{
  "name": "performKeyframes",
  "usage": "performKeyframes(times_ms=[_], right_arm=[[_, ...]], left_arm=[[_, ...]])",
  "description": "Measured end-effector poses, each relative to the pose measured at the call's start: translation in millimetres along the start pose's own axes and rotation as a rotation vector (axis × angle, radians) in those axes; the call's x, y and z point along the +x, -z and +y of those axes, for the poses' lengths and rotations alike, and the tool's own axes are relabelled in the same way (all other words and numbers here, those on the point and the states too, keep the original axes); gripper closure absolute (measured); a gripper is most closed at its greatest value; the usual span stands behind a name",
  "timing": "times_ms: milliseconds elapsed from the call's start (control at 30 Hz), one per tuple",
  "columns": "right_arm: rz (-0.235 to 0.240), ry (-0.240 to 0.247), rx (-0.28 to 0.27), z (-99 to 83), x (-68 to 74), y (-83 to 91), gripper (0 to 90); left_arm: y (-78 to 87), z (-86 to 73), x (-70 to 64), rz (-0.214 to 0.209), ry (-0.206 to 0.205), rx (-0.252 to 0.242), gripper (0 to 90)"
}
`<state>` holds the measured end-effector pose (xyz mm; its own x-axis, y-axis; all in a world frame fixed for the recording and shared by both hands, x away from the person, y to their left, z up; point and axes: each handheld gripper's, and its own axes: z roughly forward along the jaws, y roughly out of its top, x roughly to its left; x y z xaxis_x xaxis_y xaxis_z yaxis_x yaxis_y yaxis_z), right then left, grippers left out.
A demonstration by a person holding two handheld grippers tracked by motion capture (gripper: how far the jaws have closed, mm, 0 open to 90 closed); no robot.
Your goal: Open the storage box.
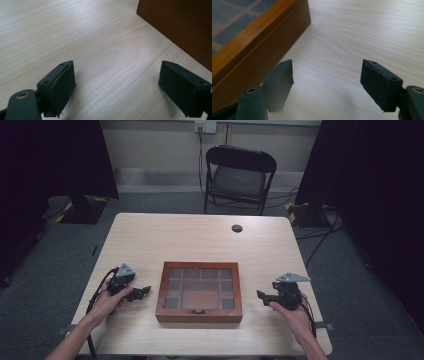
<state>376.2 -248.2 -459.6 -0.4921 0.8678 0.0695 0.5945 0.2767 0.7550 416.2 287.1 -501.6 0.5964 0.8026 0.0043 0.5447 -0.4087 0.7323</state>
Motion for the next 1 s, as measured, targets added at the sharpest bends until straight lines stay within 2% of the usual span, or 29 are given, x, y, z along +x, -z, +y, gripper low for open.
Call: performKeyframes(times_ms=[233, 333, 467, 667, 1000], right_arm=[[0.091, 0.03, -0.018, 12.8, 14.8, 10.4, 35.9], [0.132, 0.029, -0.023, 17.7, 20.9, 12.4, 40.5], [0.187, 0.032, -0.033, 22.4, 28.9, 14.0, 41.2], [0.268, 0.055, -0.049, 26.4, 41.0, 17.7, 47.7], [0.392, 0.101, -0.048, 36.3, 64.9, 13.5, 59.7]], left_arm=[[0.1, 0.1, 0.4, 0.001, -0.006, 0.001, 13.2], [0.0, 0.0, 0.1, 0.0, -0.001, 0.0, 13.2], [-0.2, 0.0, 0.0, 0.0, 0.0, -0.001, 13.1], [-0.1, 0.0, 0.1, 0.0, 0.0, 0.0, 13.1], [-0.1, 0.0, 0.1, 0.0, -0.001, 0.0, 13.1]])
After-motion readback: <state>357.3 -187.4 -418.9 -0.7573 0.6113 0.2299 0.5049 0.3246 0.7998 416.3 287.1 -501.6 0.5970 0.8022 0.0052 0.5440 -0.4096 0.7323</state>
